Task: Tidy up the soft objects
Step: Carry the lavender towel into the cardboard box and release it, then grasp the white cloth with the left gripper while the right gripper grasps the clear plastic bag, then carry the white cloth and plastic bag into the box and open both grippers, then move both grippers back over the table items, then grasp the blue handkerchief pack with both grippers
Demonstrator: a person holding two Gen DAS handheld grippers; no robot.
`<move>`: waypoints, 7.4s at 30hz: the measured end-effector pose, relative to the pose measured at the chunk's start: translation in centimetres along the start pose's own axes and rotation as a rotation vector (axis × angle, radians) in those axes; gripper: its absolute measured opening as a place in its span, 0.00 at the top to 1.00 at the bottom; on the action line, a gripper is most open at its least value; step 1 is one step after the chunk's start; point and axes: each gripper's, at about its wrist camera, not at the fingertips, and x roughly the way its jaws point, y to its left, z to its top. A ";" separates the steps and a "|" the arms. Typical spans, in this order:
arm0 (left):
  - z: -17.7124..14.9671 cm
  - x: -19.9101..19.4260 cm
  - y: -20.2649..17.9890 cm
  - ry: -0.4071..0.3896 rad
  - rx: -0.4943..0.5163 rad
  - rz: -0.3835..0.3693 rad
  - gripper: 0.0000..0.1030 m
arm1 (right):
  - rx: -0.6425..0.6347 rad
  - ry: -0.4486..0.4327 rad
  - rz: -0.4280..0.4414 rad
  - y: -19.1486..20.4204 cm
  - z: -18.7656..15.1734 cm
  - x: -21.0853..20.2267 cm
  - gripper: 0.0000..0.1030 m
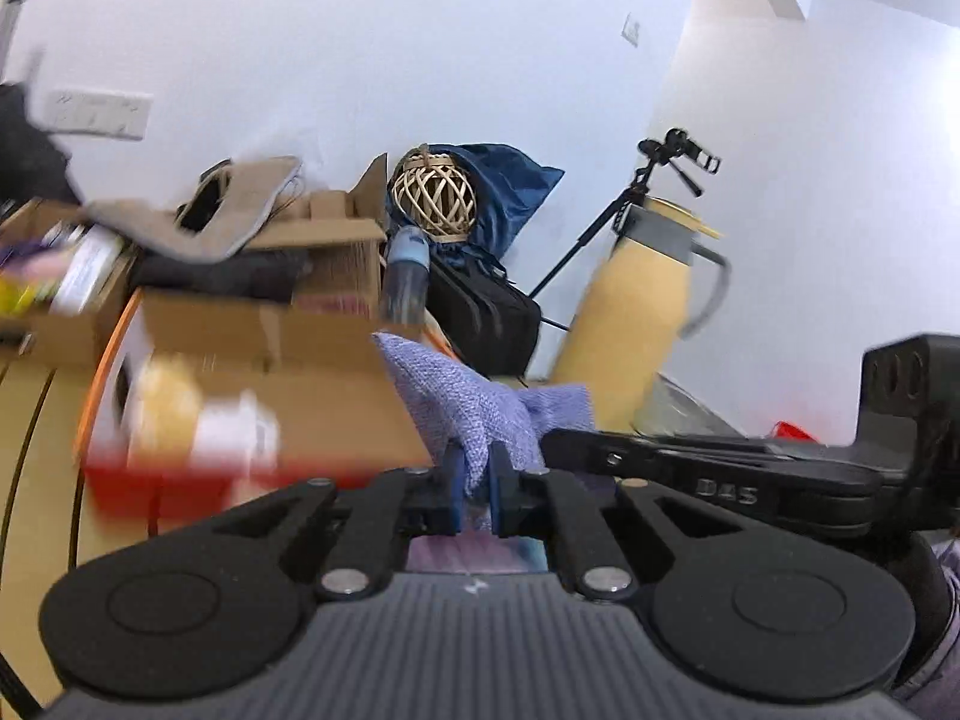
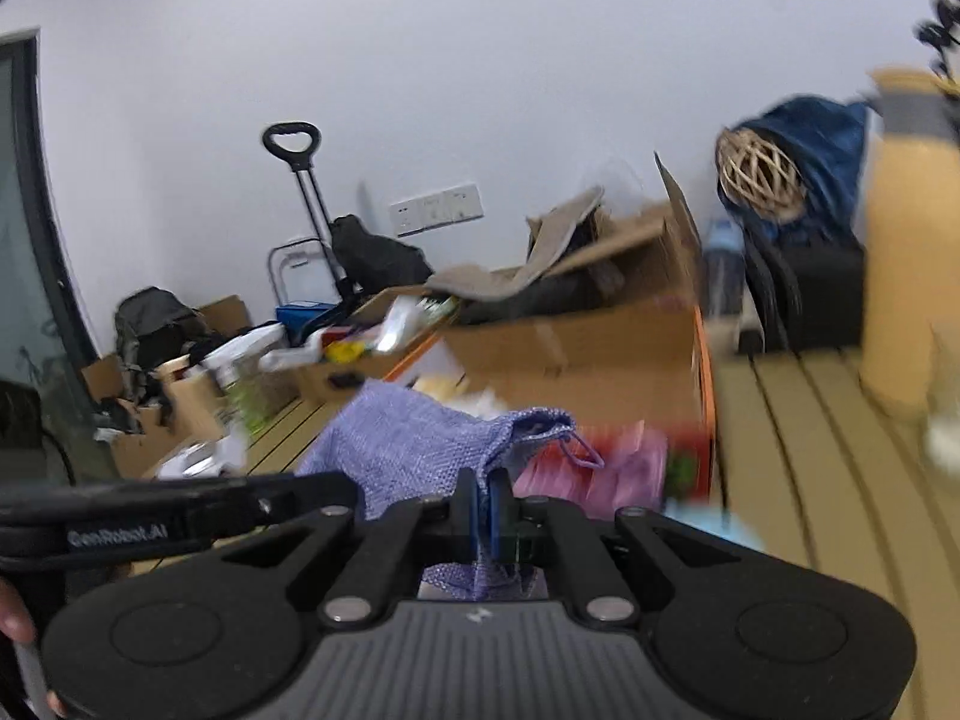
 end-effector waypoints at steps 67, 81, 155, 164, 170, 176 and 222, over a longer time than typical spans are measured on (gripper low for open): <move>-19.5 -22.2 -9.1 -0.095 0.121 0.331 0.00 | -0.021 -0.075 -0.137 10.0 -20.3 -20.9 0.15; -13.9 -6.5 1.0 0.085 -0.025 0.311 0.43 | 0.032 -0.003 -0.098 5.7 -13.5 -5.6 0.38; 7.2 18.4 17.3 0.286 0.044 0.491 0.51 | 0.076 0.336 -0.026 -4.1 8.6 30.5 0.82; 8.7 14.8 16.2 0.244 0.031 0.488 0.42 | 0.143 0.299 -0.037 -4.9 9.4 28.2 0.53; 10.9 6.8 11.3 0.164 0.059 0.482 0.30 | 0.051 0.223 -0.067 -3.3 12.9 18.5 0.48; 11.7 -0.6 4.8 0.094 0.148 0.525 0.17 | 0.020 0.154 -0.112 -2.5 13.6 8.4 0.41; -18.4 -13.6 -8.0 -0.016 0.122 0.422 0.10 | 0.029 -0.021 -0.116 5.8 -19.2 -15.4 0.49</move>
